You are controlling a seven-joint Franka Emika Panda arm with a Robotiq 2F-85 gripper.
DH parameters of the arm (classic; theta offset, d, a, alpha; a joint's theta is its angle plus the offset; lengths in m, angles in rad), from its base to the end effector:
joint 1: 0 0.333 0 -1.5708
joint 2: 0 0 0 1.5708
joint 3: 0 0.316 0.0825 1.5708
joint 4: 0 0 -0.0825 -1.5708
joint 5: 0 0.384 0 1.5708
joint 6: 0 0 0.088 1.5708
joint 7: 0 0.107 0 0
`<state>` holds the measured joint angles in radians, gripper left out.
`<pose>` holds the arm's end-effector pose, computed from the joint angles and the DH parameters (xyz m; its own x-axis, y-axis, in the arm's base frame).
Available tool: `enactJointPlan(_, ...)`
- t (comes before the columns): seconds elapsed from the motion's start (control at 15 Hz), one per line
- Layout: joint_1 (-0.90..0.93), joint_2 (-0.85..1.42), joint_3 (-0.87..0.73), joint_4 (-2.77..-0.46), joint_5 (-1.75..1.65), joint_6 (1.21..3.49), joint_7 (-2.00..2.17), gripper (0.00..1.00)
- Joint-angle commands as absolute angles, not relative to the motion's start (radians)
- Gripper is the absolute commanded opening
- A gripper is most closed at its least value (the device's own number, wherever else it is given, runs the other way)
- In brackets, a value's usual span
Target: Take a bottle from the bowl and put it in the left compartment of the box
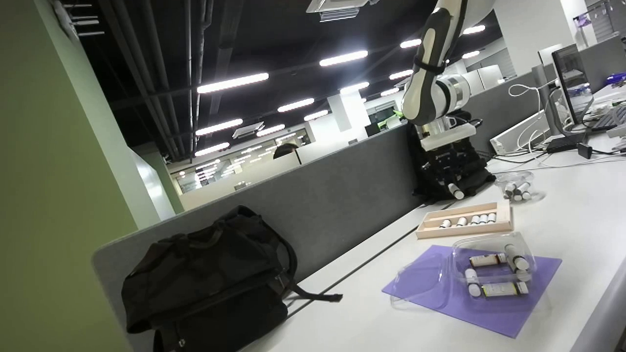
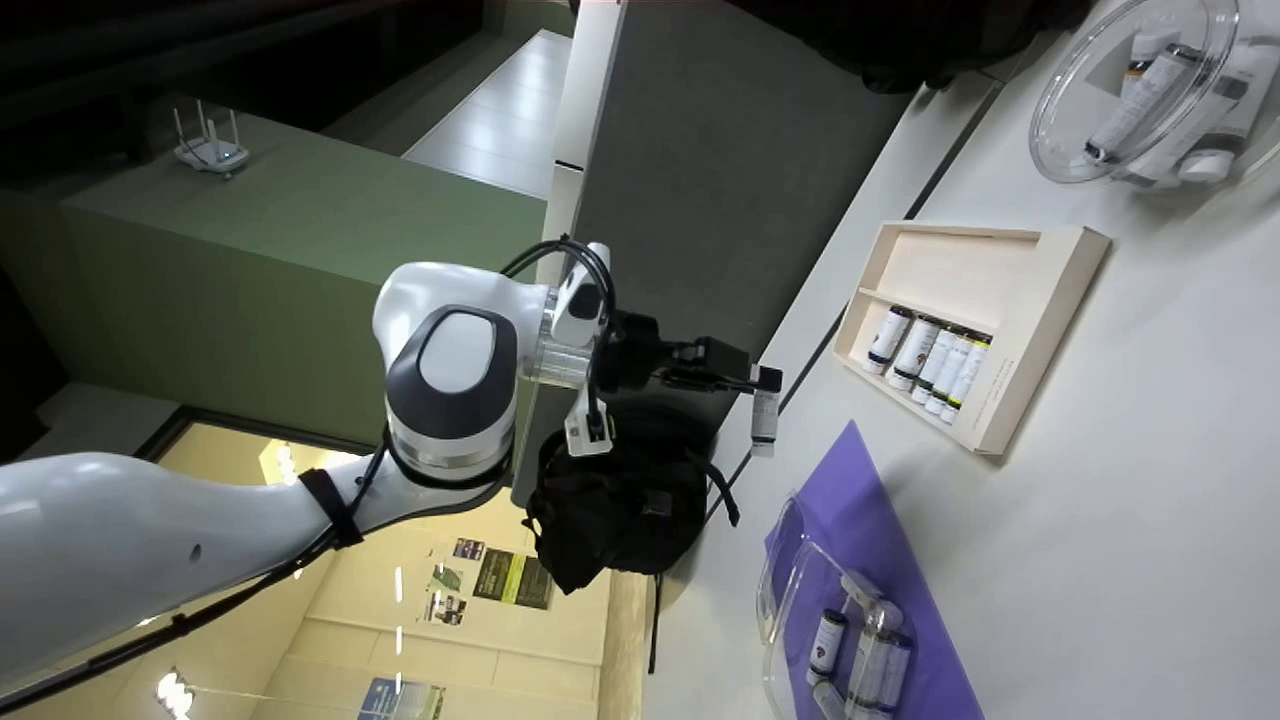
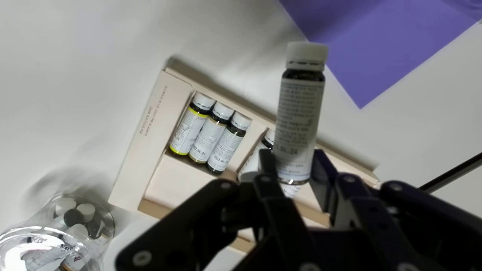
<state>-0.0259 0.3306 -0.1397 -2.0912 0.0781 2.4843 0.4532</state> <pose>0.5826 -0.0961 0.2713 0.7819 -0.6208 0.0570 -0.6199 -0.7839 -0.0350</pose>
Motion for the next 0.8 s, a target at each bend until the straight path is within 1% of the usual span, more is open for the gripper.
enactJointPlan(0.0, -0.067, 0.382, -0.136, -1.992, 0.14, 2.427, 0.425, 0.12)
enactJointPlan(0.13, -0.105, 0.424, -0.132, -1.913, 0.204, 2.372, 0.398, 0.12)
enactJointPlan(0.47, -0.19, 0.569, -0.142, -1.627, 0.297, 2.143, 0.396, 0.12)
enactJointPlan(0.53, -0.166, 0.493, -0.144, -1.766, 0.276, 2.237, 0.379, 0.12)
enactJointPlan(0.6, -0.176, 0.512, -0.146, -1.735, 0.278, 2.219, 0.376, 0.37)
enactJointPlan(0.73, -0.175, 0.516, -0.145, -1.742, 0.277, 2.225, 0.371, 0.37)
